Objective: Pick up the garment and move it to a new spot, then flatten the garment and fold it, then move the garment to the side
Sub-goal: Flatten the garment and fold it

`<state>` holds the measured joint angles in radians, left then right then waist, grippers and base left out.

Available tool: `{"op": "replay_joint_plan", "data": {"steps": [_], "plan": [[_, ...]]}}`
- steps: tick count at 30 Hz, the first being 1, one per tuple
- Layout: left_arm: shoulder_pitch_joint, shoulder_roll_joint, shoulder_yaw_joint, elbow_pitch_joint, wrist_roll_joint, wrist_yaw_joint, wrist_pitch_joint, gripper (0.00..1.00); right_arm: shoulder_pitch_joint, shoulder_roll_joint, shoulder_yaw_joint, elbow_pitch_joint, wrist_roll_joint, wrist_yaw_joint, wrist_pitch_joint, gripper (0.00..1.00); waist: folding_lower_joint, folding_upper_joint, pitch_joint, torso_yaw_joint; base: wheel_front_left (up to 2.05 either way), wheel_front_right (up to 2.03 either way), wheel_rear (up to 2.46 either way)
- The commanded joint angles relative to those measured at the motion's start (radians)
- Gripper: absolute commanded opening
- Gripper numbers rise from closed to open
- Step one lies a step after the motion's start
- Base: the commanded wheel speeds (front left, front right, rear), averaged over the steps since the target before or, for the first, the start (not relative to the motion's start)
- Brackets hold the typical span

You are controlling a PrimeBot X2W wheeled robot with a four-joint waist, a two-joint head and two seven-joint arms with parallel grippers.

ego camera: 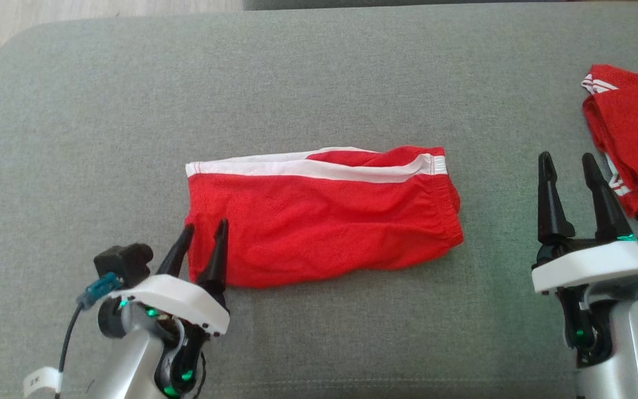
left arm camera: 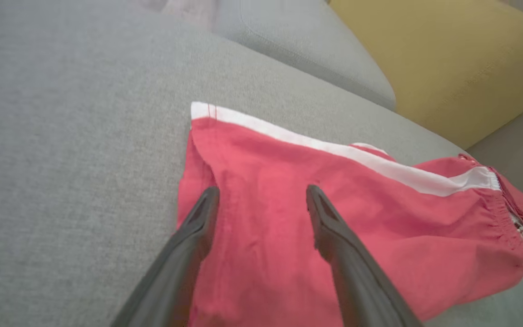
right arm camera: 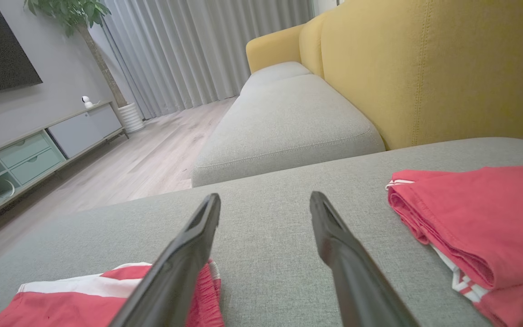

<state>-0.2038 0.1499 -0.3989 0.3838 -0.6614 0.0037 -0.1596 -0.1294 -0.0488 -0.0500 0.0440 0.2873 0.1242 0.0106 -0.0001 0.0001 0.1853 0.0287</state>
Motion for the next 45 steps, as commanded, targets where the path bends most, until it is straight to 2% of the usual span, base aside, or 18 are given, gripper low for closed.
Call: {"op": "replay_joint_plan", "data": {"steps": [1, 7, 17, 24, 32, 36, 45], "plan": [[-0.037, 0.018, 0.040, -0.042, 0.021, 0.007, -0.027, 1.00, -0.004, -0.001, 0.021, -0.033, -0.011, 0.007, 0.004, 1.00, 0.0001, -0.0001, -0.005, 0.002, 0.00, 0.00, 0.00], [-0.051, 0.021, 0.044, -0.098, 0.096, 0.040, -0.085, 1.00, 0.007, -0.001, 0.009, -0.022, -0.014, 0.007, 0.011, 1.00, 0.0001, -0.0001, -0.031, 0.013, 0.00, 0.00, 0.00], [-0.002, -0.016, 0.094, -0.195, 0.201, 0.080, -0.102, 1.00, 0.038, -0.001, 0.037, 0.042, -0.009, 0.007, 0.037, 1.00, 0.0001, -0.0001, -0.075, 0.054, 0.00, 0.00, 0.00], [0.037, -0.033, 0.125, -0.226, 0.225, 0.074, -0.102, 1.00, 0.019, -0.001, 0.094, 0.109, -0.015, 0.007, 0.076, 1.00, 0.0001, -0.0001, -0.082, 0.079, 0.00, 0.00, 0.00], [0.043, -0.061, 0.144, -0.243, 0.249, 0.056, -0.102, 1.00, -0.084, -0.008, 0.119, 0.261, -0.116, 0.007, 0.197, 1.00, 0.0001, -0.0001, -0.075, 0.113, 0.00, 0.00, 0.00], [0.046, -0.073, 0.153, -0.248, 0.257, 0.047, -0.102, 1.00, -0.126, -0.022, 0.125, 0.349, -0.115, 0.007, 0.253, 1.00, 0.0001, -0.0001, -0.070, 0.134, 0.00, 0.00, 0.00], [0.056, -0.089, 0.181, -0.246, 0.273, 0.034, -0.102, 1.00, -0.184, -0.035, 0.135, 0.477, -0.079, 0.007, 0.289, 1.00, 0.0001, -0.0001, -0.064, 0.156, 0.00, 0.00, 0.00]]}}
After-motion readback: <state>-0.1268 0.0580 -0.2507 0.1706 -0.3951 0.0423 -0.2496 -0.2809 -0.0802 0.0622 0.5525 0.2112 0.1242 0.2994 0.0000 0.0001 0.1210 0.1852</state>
